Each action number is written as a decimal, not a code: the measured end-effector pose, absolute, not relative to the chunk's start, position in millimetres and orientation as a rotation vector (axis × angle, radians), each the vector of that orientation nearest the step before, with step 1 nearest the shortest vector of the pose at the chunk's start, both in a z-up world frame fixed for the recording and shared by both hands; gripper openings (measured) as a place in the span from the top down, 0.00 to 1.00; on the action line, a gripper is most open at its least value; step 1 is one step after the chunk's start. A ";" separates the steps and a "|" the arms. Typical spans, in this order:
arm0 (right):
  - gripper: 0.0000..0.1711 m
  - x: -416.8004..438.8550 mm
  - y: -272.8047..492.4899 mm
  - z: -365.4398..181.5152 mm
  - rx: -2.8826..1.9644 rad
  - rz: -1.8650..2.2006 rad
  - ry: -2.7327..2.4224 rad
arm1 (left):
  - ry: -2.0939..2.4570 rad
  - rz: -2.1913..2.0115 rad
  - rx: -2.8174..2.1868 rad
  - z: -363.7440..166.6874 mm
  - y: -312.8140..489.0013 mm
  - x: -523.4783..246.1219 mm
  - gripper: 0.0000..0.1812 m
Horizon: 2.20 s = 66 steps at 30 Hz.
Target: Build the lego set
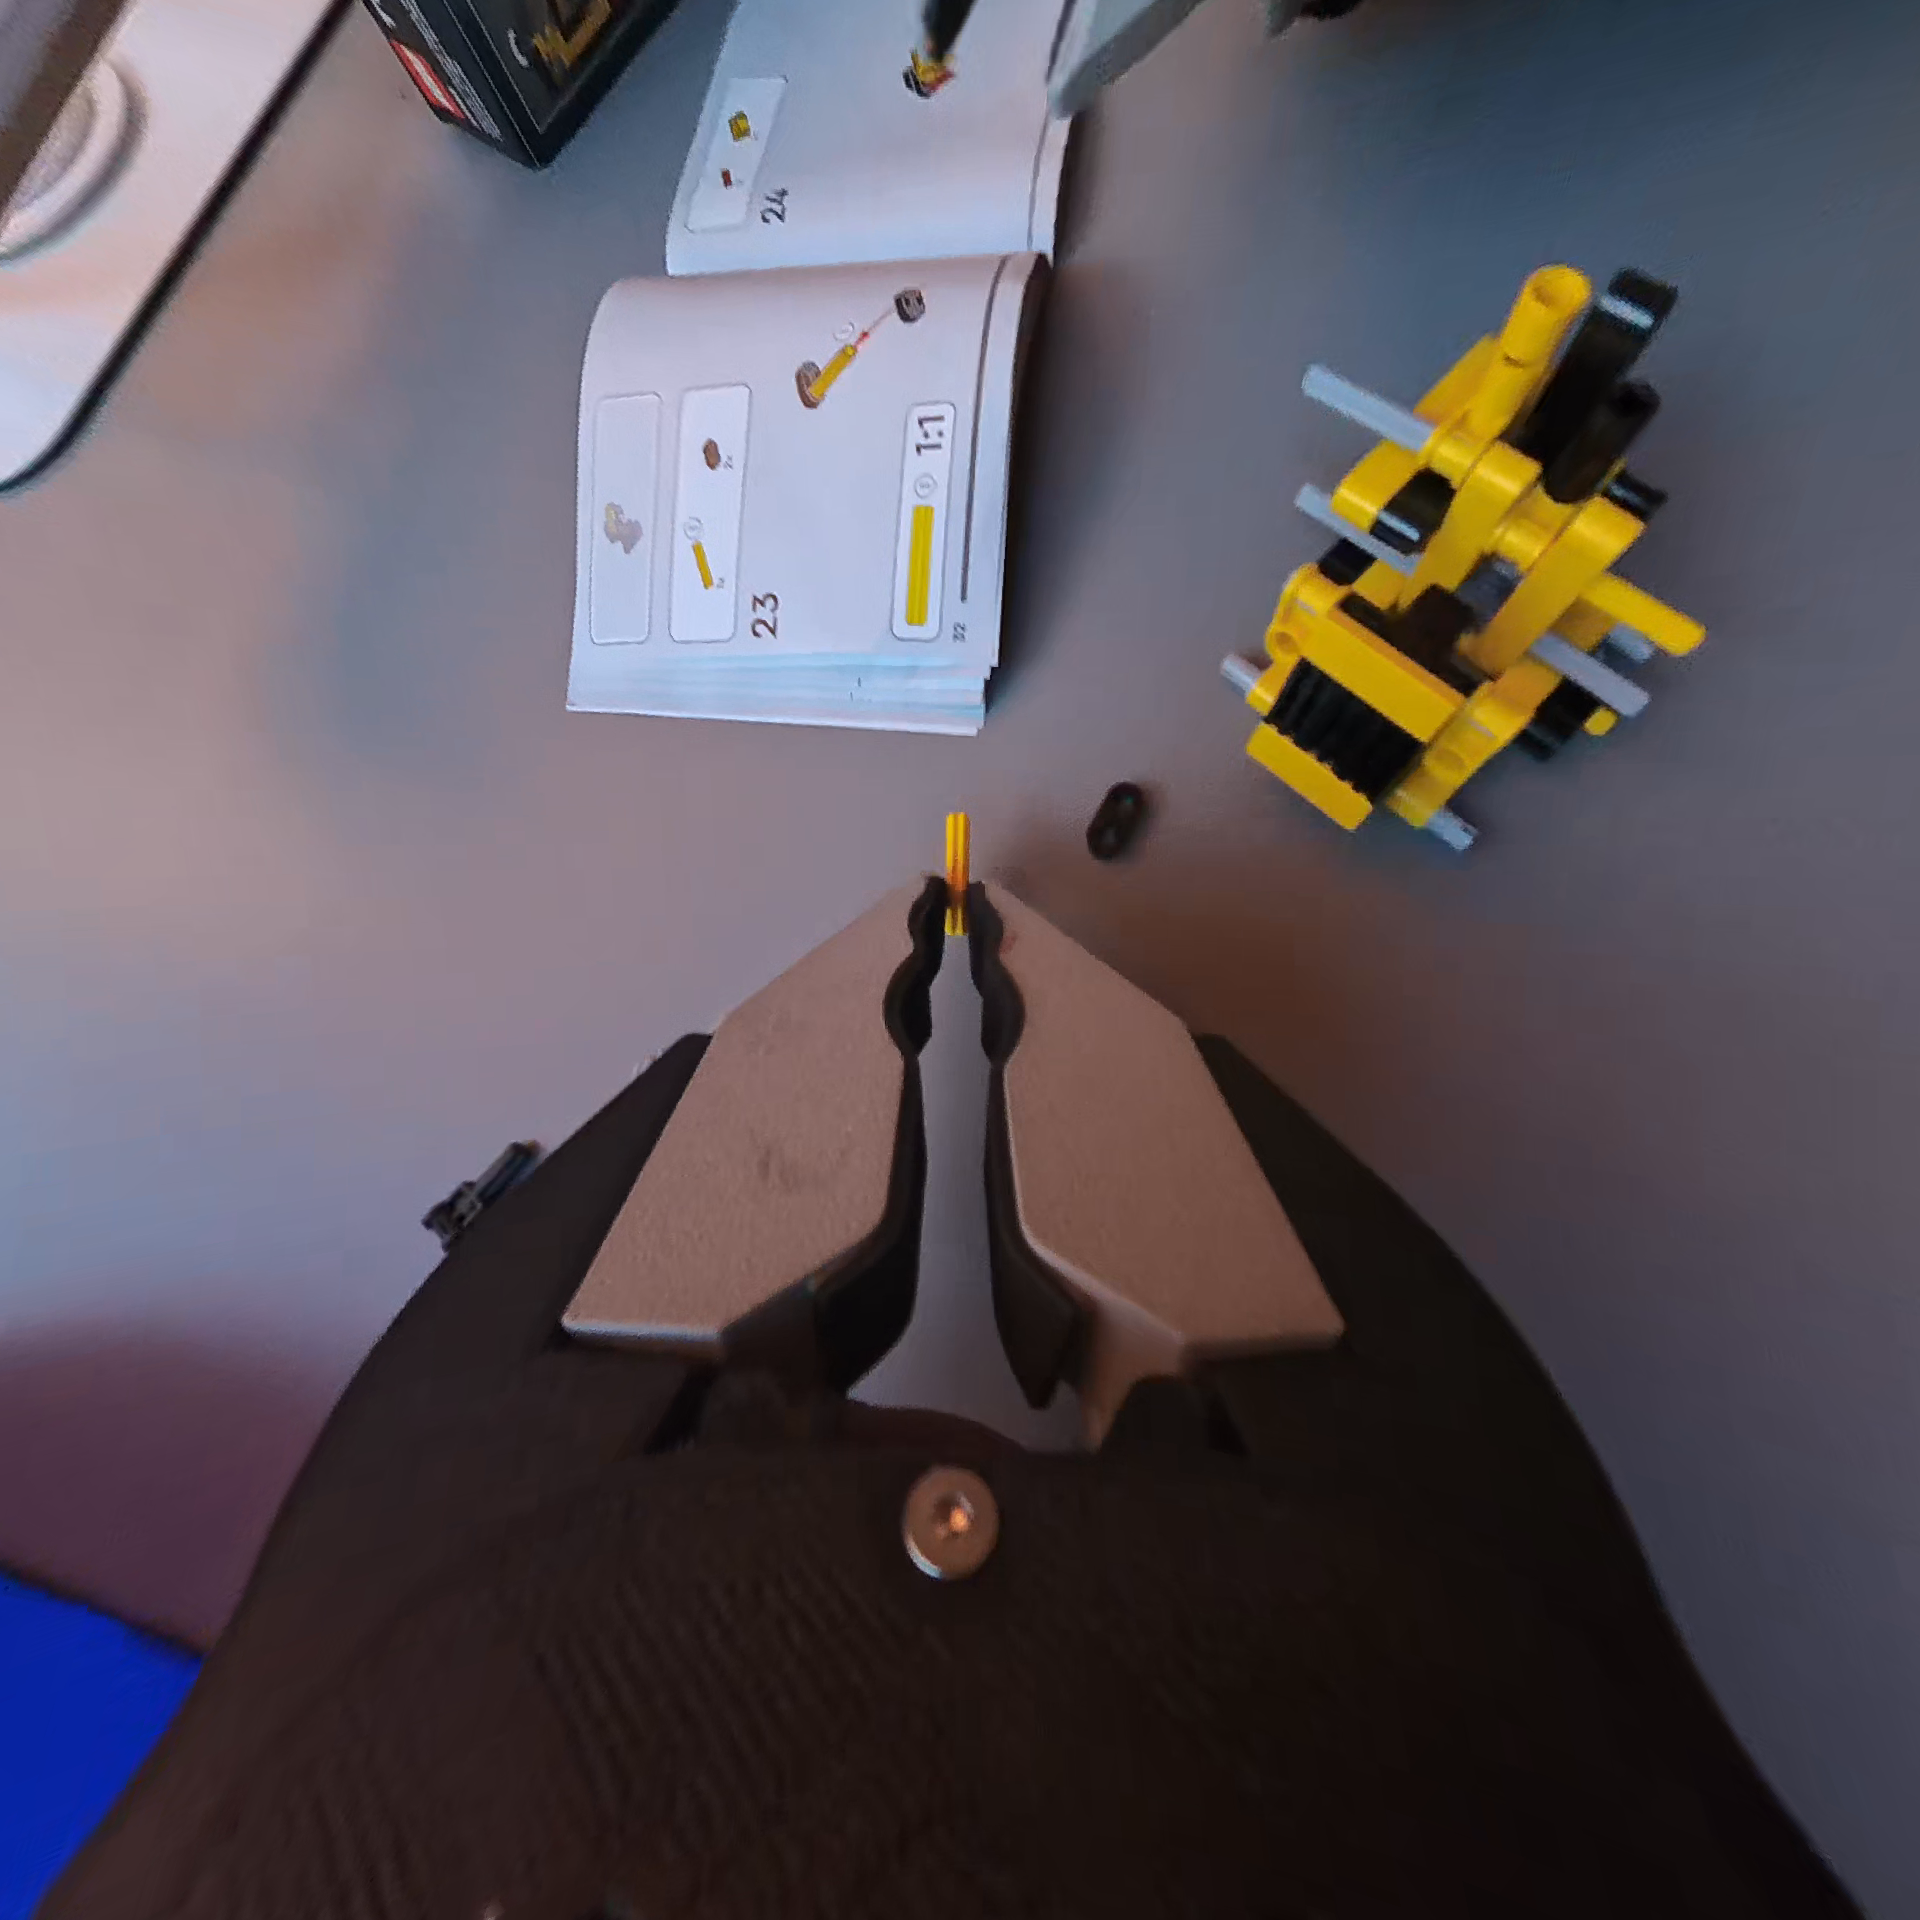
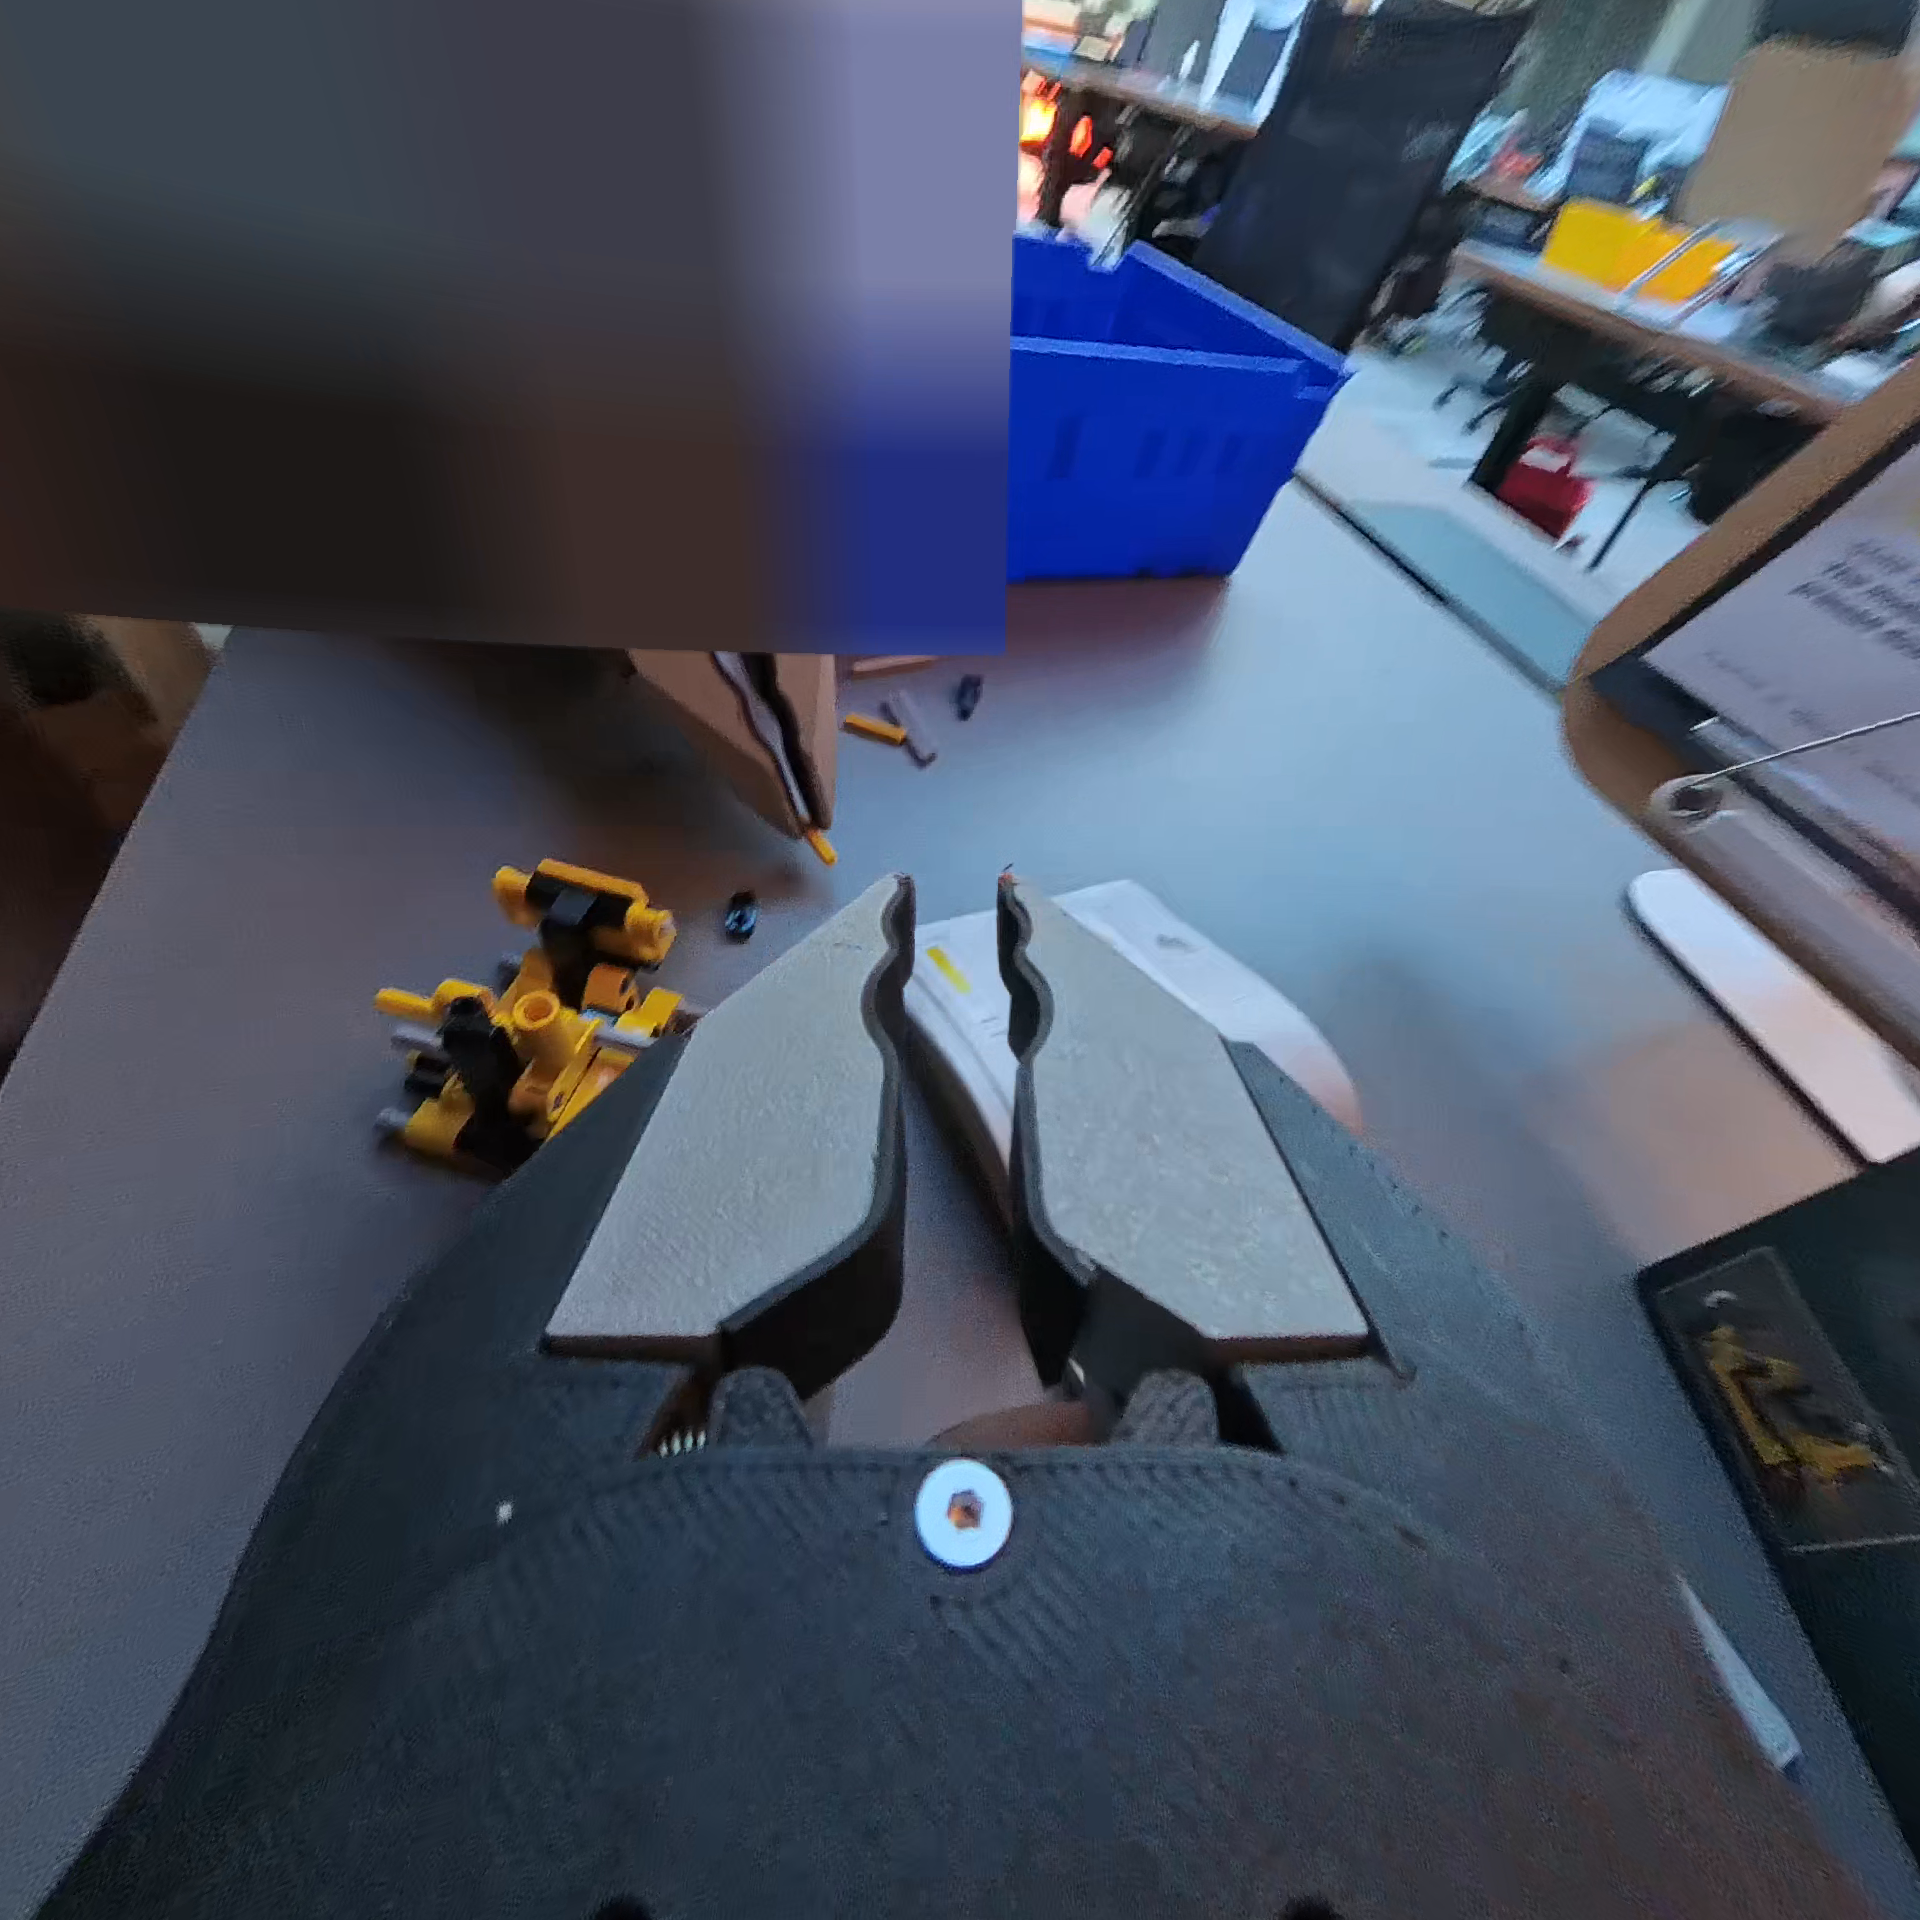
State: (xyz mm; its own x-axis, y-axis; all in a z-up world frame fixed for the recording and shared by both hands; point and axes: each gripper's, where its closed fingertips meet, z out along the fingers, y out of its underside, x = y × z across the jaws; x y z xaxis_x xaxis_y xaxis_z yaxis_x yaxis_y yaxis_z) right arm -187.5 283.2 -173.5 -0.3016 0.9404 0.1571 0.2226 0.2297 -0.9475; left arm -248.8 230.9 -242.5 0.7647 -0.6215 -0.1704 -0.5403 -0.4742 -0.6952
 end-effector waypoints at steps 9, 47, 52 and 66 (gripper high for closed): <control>1.00 -187.9 258.1 -210.9 -1.144 1.116 -1.962 | 0.856 -0.182 -2.162 -240.6 222.8 -247.2 0.99; 1.00 -212.4 212.4 -178.6 -1.074 1.415 -1.914 | 0.864 -0.278 -1.852 -185.6 216.3 -208.8 1.00; 1.00 -211.2 211.0 -177.5 -1.064 1.431 -1.914 | 0.867 -0.276 -1.852 -186.3 216.0 -208.0 0.98; 1.00 -210.7 209.5 -177.6 -1.065 1.439 -1.913 | 0.865 -0.278 -1.862 -188.5 216.7 -208.0 0.97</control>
